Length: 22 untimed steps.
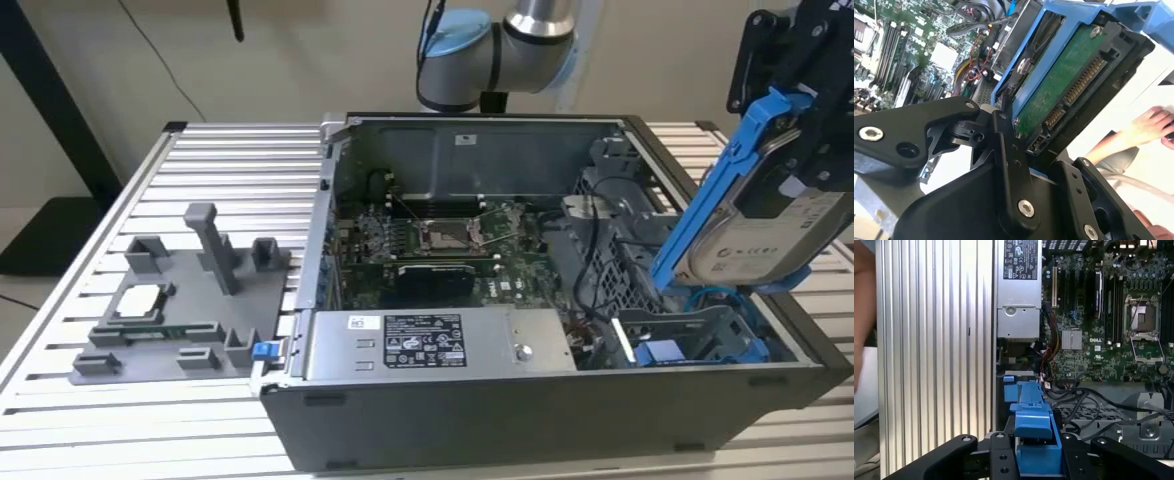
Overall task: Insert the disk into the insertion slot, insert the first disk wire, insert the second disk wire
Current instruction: 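Insert the disk into the insertion slot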
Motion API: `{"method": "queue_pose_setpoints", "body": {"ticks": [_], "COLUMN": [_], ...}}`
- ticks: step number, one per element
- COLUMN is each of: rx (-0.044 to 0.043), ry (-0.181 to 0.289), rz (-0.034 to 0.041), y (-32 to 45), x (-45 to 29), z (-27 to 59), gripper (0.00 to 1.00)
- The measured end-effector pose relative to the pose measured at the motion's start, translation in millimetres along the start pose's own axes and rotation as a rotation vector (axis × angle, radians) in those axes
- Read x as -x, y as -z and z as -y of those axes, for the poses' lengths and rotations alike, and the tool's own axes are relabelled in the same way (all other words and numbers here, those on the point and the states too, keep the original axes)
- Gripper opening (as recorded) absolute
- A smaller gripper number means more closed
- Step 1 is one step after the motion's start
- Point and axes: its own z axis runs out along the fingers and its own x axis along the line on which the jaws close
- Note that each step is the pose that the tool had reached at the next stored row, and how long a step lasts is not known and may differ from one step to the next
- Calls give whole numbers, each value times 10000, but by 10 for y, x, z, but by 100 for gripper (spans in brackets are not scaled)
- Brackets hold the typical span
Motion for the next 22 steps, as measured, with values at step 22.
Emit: {"method": "queue_pose_setpoints", "body": {"ticks": [22], "rx": [0], "ry": [-7], "rz": [0], "y": [-186], "x": [1], "z": [8], "gripper": [0]}}
